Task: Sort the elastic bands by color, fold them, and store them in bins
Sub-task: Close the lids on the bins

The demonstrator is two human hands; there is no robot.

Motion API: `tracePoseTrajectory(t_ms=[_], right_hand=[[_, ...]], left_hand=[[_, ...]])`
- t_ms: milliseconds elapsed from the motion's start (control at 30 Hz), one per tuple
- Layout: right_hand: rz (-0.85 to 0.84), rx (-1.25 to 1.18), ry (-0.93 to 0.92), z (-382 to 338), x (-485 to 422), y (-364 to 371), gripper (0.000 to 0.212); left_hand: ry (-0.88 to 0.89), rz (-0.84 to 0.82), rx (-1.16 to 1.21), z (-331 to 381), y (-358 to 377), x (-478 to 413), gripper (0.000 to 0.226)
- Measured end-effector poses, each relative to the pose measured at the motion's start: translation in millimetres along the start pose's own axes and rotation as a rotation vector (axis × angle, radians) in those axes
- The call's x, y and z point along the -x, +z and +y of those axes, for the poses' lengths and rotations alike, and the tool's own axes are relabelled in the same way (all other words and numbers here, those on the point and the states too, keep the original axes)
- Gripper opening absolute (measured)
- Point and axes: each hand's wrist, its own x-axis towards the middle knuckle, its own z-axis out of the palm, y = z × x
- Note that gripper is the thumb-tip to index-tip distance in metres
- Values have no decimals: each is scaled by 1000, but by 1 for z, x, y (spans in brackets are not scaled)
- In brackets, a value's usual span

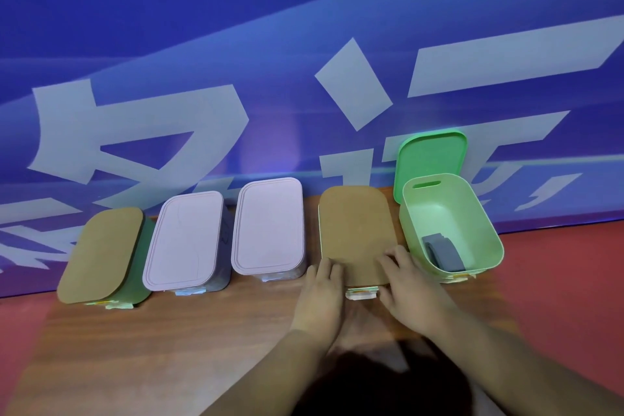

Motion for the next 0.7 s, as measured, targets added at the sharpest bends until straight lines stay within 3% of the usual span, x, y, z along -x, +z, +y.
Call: tracePoseTrajectory(t_ms=[233, 367, 433, 567, 700], right_hand=[[24, -19, -17, 3, -3, 9, 50], [-7, -5, 0, 0, -6, 5, 52], [-32, 12, -6, -1, -9, 1, 53], [-79, 66, -17, -2, -19, -8, 59], [-107, 65, -13, 1, -32, -16, 62]], left_hand=[[-16, -29, -16, -7, 10, 8, 42], [-35, -47, 136, -12, 8, -1, 44], [-89, -90, 217, -14, 2, -11, 43], [-204, -234, 267, -17, -3, -38, 75], [-239, -314, 240, -17, -7, -56, 66]])
